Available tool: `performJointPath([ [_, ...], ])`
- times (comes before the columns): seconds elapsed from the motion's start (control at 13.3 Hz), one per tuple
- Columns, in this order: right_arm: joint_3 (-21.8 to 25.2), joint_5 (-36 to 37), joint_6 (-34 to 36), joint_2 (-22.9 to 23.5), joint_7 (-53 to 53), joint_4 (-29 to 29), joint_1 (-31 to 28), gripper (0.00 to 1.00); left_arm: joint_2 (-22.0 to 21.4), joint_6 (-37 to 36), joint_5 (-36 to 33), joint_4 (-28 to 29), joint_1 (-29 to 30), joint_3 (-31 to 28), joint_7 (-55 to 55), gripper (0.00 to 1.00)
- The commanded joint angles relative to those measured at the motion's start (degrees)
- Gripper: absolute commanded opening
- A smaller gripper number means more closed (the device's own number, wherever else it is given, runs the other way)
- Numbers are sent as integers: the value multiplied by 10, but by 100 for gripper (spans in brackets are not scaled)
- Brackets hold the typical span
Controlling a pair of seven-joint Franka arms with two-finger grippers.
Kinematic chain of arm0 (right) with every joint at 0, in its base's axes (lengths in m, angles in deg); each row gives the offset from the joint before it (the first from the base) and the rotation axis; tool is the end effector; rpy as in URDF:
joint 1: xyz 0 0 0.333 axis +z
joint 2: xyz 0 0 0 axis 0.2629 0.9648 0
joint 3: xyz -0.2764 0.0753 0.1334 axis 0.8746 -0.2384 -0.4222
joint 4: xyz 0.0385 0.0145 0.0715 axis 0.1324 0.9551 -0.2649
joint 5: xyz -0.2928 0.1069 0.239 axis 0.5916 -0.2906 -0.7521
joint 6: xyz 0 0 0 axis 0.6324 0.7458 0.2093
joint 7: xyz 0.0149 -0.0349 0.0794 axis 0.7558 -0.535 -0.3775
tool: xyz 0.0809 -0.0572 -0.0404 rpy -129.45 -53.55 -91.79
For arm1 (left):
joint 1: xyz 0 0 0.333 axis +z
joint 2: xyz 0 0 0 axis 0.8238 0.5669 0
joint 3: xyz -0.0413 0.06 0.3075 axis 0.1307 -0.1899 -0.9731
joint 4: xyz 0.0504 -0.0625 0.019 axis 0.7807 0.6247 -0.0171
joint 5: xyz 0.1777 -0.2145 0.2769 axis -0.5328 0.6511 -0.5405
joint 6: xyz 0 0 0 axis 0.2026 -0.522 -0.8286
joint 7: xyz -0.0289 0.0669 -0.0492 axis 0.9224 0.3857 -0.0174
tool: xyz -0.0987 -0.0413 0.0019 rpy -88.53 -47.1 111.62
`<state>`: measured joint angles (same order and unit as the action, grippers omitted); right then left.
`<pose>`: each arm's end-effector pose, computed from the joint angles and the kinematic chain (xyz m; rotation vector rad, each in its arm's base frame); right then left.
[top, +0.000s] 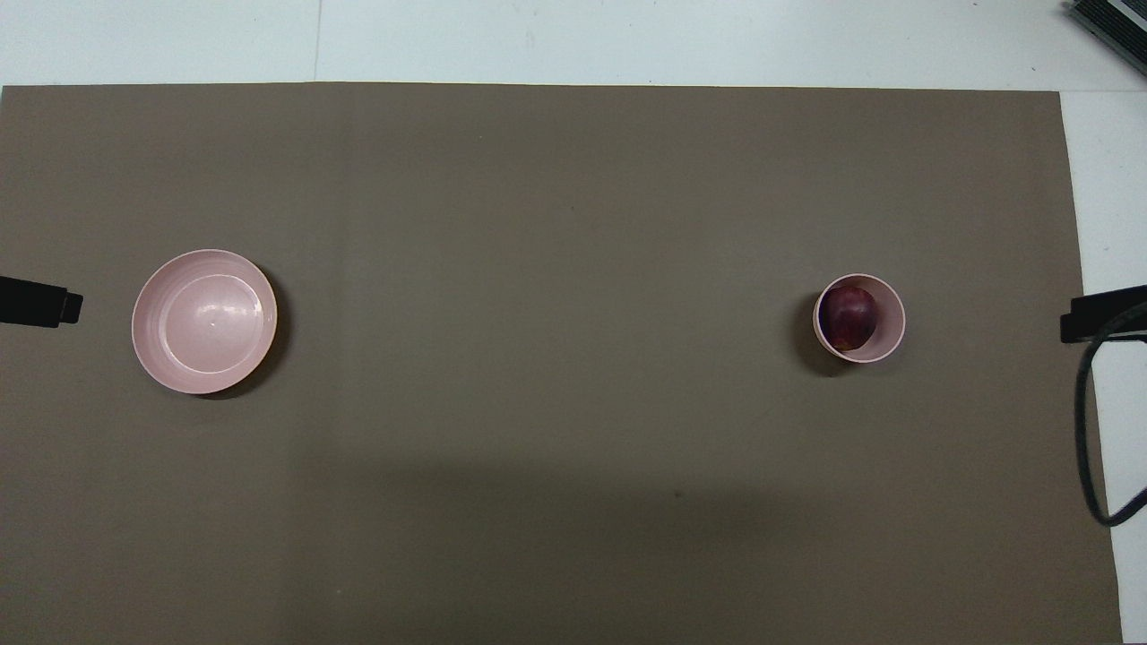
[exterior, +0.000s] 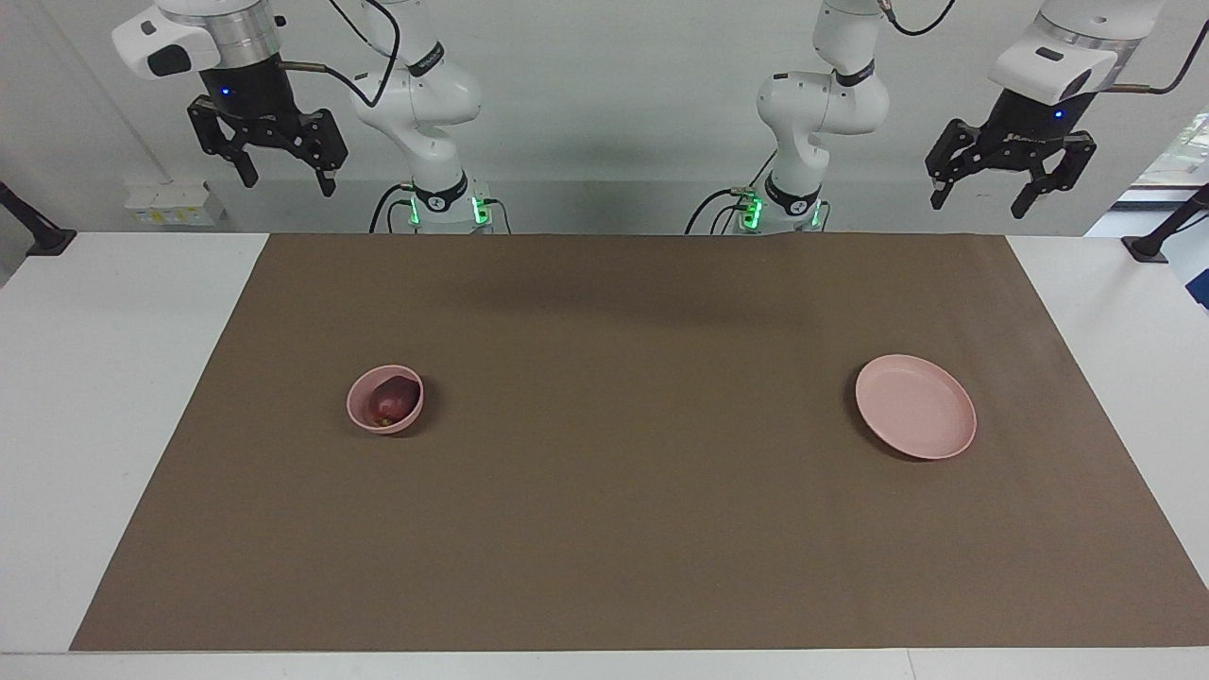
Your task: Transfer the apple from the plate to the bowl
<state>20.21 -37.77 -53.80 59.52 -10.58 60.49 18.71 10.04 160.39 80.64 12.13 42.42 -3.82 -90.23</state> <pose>0.5064 -0.0088 0.6966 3.0664 -0.1742 0.0350 0.5209 -0.0414 0.7045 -3.1125 0.3818 -0.1176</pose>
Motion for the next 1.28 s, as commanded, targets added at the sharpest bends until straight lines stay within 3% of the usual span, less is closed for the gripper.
performJointPath([
  [0.0,-1,-26,-1,-17,-12,42,-6,100,-5,-16,6,0,0,7,5,100],
  [0.3,-15,-24,-1,-31,33,58,14,100,-5,-16,6,0,3,6,5,100],
  [1.21,-3,-62,-40,-23,-10,66,-29,100,-1,-10,14,0,32,-2,12,100],
])
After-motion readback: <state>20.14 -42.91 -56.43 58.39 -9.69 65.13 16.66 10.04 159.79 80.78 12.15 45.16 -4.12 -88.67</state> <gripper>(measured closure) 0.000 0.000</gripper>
